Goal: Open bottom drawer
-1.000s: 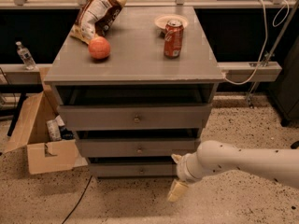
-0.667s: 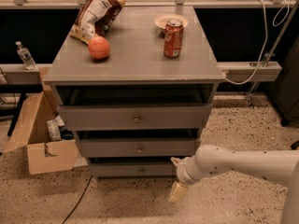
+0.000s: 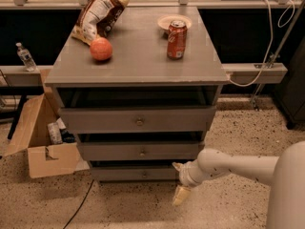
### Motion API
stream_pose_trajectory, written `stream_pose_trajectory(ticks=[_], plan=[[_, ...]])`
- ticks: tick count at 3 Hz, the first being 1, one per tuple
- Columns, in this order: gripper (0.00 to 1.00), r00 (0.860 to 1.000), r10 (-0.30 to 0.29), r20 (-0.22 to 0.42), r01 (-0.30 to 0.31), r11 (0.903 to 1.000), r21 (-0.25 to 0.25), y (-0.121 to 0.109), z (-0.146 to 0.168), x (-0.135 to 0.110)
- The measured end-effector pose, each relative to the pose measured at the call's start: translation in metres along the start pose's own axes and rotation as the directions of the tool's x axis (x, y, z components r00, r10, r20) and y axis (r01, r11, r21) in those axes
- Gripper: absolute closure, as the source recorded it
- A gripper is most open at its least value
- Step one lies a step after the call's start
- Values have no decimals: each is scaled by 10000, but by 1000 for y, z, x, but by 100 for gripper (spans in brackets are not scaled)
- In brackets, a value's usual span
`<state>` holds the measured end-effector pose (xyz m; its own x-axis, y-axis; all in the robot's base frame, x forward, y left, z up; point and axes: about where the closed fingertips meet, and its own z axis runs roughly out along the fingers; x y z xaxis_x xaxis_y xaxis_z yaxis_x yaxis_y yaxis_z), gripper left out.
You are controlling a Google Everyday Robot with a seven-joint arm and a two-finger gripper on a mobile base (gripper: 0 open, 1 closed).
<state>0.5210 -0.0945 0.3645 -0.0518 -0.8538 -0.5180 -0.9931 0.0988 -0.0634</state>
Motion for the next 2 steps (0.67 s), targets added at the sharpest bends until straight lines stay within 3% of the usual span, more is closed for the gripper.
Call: stream_pose_trajectory(ticks=[1, 2], plan=[[0, 9986, -535, 31, 535, 9986, -27, 0, 15, 11], [0, 9909, -1346, 88, 1348, 9904, -300, 0, 39, 29]])
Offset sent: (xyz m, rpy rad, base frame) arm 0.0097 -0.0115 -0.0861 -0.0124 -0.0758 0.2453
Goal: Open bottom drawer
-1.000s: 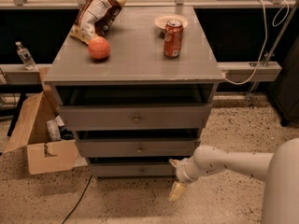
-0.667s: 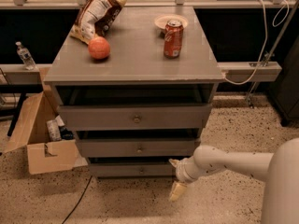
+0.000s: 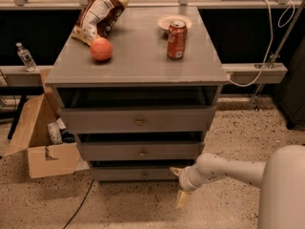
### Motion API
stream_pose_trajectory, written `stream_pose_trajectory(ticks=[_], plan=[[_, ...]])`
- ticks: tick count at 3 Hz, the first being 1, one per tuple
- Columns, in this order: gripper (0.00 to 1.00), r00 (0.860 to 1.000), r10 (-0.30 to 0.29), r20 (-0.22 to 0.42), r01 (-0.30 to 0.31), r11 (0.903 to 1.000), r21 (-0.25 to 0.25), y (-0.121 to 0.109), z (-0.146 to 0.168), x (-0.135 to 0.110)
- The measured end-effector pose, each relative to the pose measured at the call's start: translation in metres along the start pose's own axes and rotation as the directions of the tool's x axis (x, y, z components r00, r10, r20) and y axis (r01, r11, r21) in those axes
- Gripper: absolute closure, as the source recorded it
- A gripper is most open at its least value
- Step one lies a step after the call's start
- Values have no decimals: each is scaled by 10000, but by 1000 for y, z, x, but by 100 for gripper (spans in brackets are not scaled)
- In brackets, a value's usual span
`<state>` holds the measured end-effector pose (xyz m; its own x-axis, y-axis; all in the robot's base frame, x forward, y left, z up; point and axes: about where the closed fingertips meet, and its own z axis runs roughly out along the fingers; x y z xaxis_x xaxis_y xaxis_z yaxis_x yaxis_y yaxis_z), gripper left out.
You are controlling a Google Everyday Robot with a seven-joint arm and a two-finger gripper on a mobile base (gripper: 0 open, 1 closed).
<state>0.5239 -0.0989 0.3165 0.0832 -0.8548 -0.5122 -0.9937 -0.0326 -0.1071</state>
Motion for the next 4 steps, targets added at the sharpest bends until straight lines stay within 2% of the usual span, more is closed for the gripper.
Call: stream_pose_trajectory(ticks=[1, 2, 3, 4], plan=[[0, 9988, -485, 74, 486, 9987, -173, -3, 25, 23], [0, 9952, -850, 491, 835, 9960, 304, -41, 64, 62], [0, 9951, -864, 490, 850, 9959, 302, -41, 65, 62], [0, 9940, -1071, 205, 1061, 9933, 460, -46, 74, 69]])
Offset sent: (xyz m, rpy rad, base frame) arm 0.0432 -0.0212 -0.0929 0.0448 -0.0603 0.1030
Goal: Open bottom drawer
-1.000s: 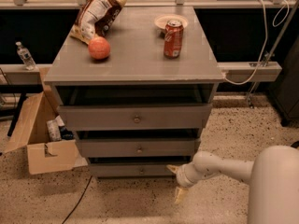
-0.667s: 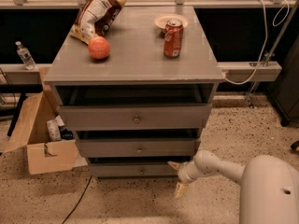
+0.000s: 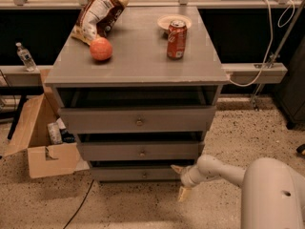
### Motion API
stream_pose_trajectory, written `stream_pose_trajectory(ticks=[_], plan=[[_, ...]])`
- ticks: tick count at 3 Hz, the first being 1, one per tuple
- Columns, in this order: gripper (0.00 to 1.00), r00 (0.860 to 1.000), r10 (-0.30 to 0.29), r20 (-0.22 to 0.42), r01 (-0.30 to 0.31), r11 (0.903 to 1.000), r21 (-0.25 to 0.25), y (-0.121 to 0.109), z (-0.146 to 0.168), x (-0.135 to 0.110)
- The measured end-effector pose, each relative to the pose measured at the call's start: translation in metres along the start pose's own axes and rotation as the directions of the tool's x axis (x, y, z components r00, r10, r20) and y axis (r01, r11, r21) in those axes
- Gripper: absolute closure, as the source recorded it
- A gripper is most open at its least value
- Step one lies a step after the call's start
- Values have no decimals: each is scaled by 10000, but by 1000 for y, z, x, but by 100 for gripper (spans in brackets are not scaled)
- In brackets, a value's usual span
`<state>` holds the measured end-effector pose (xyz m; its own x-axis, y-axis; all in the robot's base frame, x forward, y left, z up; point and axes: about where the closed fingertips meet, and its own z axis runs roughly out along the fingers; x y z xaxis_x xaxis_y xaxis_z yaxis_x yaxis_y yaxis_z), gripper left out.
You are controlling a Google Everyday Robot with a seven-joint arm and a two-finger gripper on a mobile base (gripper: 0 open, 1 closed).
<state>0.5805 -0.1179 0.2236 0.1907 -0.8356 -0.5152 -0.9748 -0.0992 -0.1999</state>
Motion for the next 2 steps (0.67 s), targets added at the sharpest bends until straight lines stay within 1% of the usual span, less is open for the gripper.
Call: stream_pose_trajectory(ticks=[2], plan=[[0, 9944, -443, -957, 490, 9977, 475, -11, 19, 17]])
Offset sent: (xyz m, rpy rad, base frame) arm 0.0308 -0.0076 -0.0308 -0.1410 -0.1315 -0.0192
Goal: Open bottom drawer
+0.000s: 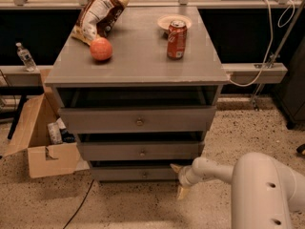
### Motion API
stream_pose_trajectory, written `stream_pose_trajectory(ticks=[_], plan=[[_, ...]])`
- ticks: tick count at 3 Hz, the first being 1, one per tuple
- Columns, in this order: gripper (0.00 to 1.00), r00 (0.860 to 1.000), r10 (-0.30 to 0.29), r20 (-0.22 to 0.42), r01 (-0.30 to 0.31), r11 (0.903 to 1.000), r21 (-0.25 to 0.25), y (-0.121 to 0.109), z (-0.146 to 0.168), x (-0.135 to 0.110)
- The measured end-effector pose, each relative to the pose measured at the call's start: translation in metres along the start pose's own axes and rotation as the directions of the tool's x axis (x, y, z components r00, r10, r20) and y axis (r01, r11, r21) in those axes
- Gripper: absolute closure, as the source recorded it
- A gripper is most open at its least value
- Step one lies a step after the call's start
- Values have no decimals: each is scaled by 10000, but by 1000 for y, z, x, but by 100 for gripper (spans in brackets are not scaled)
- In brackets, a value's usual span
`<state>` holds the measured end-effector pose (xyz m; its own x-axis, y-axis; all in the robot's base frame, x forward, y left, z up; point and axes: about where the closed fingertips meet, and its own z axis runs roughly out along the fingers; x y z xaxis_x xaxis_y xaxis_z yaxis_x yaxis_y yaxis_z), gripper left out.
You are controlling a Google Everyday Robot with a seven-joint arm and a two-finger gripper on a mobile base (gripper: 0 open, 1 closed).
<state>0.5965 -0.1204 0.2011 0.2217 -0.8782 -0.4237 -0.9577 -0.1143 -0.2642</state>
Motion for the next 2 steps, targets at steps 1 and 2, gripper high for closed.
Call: stream_pose_trajectory(ticks=[1, 2], plan=[[0, 9995, -137, -296, 144, 9996, 233, -12, 15, 6], [0, 9971, -175, -736, 213, 9984, 520, -28, 30, 11]])
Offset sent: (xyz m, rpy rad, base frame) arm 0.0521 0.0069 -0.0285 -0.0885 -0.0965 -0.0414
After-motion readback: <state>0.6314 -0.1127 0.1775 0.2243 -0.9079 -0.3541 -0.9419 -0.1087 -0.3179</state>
